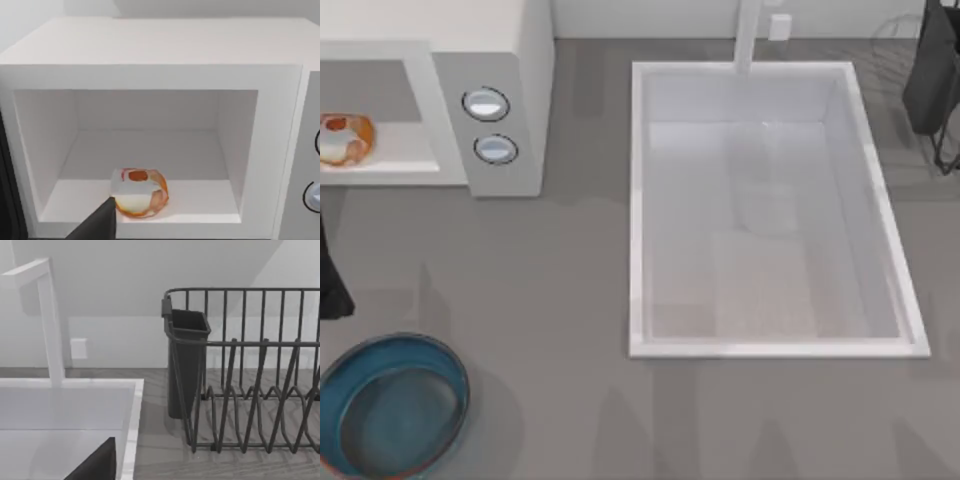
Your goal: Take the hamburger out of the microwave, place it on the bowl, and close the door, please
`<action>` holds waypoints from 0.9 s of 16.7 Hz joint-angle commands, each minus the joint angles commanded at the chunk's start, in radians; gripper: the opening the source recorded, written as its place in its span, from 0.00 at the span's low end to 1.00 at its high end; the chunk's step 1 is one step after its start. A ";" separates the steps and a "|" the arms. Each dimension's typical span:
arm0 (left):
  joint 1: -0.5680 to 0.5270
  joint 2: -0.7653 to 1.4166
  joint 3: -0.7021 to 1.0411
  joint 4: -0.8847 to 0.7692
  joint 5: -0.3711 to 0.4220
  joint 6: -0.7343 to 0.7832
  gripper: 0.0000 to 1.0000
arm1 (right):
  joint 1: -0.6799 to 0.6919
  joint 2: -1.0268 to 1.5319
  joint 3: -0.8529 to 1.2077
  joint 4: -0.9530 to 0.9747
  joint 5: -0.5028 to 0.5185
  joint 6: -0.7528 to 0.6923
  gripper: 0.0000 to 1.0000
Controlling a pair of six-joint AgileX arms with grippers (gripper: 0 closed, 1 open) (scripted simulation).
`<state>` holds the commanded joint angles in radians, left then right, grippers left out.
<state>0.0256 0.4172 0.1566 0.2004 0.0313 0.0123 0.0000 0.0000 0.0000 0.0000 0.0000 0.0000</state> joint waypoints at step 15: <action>0.091 1.476 0.554 0.709 0.111 0.044 1.00 | 0.000 0.000 0.000 0.000 0.000 0.000 1.00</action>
<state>0.1161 1.8936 0.7104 0.9091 0.1420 0.0560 0.0000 0.0000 0.0000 0.0000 0.0000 0.0000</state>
